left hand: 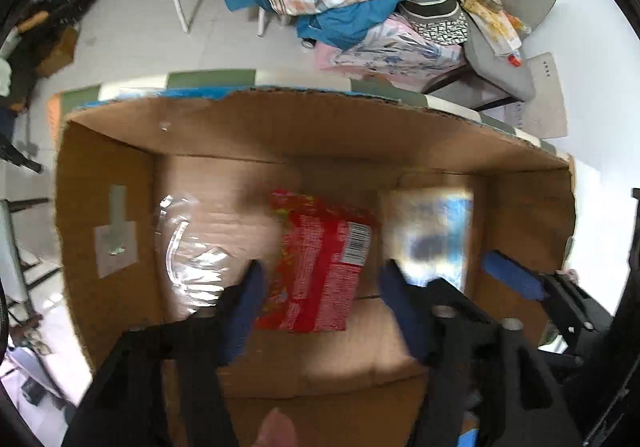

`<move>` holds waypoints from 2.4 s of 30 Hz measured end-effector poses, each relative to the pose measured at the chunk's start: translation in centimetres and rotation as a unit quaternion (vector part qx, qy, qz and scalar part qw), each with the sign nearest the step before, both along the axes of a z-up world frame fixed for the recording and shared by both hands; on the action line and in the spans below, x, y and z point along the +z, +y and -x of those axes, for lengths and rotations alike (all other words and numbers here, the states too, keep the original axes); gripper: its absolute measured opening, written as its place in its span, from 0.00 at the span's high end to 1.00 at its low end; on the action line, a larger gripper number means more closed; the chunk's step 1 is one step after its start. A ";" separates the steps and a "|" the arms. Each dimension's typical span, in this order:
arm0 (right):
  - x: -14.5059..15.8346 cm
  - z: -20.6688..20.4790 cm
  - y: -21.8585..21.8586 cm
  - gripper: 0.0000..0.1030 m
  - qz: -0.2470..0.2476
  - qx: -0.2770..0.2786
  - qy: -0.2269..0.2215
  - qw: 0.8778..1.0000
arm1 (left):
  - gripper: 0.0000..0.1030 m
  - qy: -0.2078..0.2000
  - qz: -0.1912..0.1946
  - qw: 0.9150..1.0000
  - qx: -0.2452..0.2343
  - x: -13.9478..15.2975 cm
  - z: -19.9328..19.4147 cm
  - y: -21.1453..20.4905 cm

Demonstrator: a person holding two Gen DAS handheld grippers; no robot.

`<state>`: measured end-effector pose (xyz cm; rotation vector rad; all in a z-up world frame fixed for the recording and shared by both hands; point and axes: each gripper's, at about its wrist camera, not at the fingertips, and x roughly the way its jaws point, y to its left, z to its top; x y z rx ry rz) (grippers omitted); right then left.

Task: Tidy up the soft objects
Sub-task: 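Carry both items into the cardboard box and open both tools, then move both tools back toward the remaining items on the table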

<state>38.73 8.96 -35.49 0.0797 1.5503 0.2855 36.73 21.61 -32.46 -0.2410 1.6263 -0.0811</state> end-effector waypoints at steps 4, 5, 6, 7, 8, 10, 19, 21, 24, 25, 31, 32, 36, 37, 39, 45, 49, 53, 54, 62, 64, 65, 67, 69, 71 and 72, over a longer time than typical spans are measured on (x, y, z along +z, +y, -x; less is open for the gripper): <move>0.7 0.2 -0.5 0.25 0.004 -0.002 -0.005 1.000 | 0.10 -0.022 -0.022 0.999 -0.005 1.1 0.3 0.1; 1.0 0.3 -0.5 0.21 0.007 -0.002 -0.007 1.000 | 0.09 -0.026 -0.024 0.999 -0.005 1.3 0.5 0.2; 1.3 0.5 -0.6 0.14 0.011 -0.002 -0.010 1.000 | 0.08 -0.029 -0.025 0.999 -0.003 1.6 0.8 0.3; 1.6 0.7 -0.7 0.11 0.015 -0.002 -0.011 1.000 | 0.06 -0.033 -0.029 0.999 -0.002 1.7 0.9 0.4; 1.9 1.0 -0.8 0.08 0.018 -0.003 -0.012 1.000 | 0.05 -0.040 -0.037 0.999 0.000 2.1 1.5 0.5; 2.5 1.8 -1.1 0.03 0.021 -0.003 -0.014 1.000 | 0.02 -0.049 -0.046 0.998 0.002 2.6 2.2 0.5; 4.3 6.0 -1.2 0.00 0.056 0.014 -0.034 0.998 | 0.01 -0.089 -0.069 0.994 0.014 5.3 7.4 1.3; 4.9 6.9 -1.2 0.00 0.057 0.013 -0.040 0.997 | 0.01 -0.093 -0.067 0.993 0.015 5.7 8.1 1.3; 5.5 8.3 -1.3 0.00 0.059 0.007 -0.042 0.997 | 0.01 -0.099 -0.082 0.992 0.018 6.2 9.3 1.4; 5.8 8.8 -1.4 0.00 0.060 0.006 -0.044 0.997 | 0.01 -0.103 -0.084 0.991 0.018 6.4 9.8 1.4; 8.3 11.6 -2.0 0.00 0.062 0.002 -0.068 0.996 | 0.01 -0.130 -0.094 0.987 0.018 8.8 12.8 0.9; 8.9 12.2 -2.1 0.00 0.062 0.003 -0.073 0.995 | 0.01 -0.133 -0.094 0.986 0.018 9.1 13.0 0.8; 11.3 14.1 -2.8 0.00 0.053 0.000 -0.092 0.994 | 0.01 -0.149 -0.084 0.985 0.019 11.3 14.7 0.5; 11.8 14.5 -3.0 0.00 0.052 -0.001 -0.095 0.994 | 0.01 -0.153 -0.081 0.985 0.019 12.0 15.1 0.4; 13.2 15.4 -3.4 0.00 0.039 -0.005 -0.103 0.994 | 0.01 -0.161 -0.081 0.984 0.017 13.1 15.6 0.0; 16.0 17.2 -6.8 0.00 -0.004 -0.039 -0.109 0.993 | 0.01 -0.180 -0.076 0.981 -0.012 16.6 16.0 -3.8; 17.3 18.3 -12.6 0.00 -0.015 -0.083 -0.109 0.991 | 0.01 -0.195 -0.089 0.974 -0.069 18.0 15.0 -9.4; 17.6 19.1 -20.6 0.00 0.011 -0.136 -0.106 0.985 | 0.01 -0.193 -0.106 0.963 -0.156 17.1 12.6 -18.4; 17.4 19.2 -22.9 0.00 0.020 -0.151 -0.103 0.983 | 0.01 -0.186 -0.104 0.961 -0.173 16.5 11.9 -20.3; 10.8 20.5 -42.4 0.00 0.104 -0.279 -0.038 0.954 | 0.01 -0.117 -0.121 0.944 -0.284 7.7 7.5 -35.6; 7.6 20.7 -46.2 0.00 0.119 -0.294 -0.008 0.948 | 0.01 -0.085 -0.109 0.945 -0.295 5.1 7.0 -37.9; 6.2 20.7 -47.5 0.00 0.116 -0.298 0.004 0.947 | 0.02 -0.063 -0.103 0.947 -0.298 3.4 6.8 -39.4; 3.3 20.6 -49.7 0.00 0.108 -0.304 0.028 0.946 | 0.02 -0.032 -0.102 0.948 -0.301 0.7 6.3 -41.5; 1.1 20.9 -50.9 0.00 0.102 -0.305 0.044 0.946 | 0.09 -0.004 -0.099 0.949 -0.300 -1.7 6.0 -42.8; -1.0 21.2 -51.6 0.02 0.095 -0.306 0.060 0.945 | 0.20 0.029 -0.098 0.951 -0.291 -4.3 5.6 -43.8; -1.7 21.2 -51.8 0.04 0.093 -0.307 0.064 0.945 | 0.26 0.039 -0.103 0.950 -0.291 -5.2 5.4 -44.1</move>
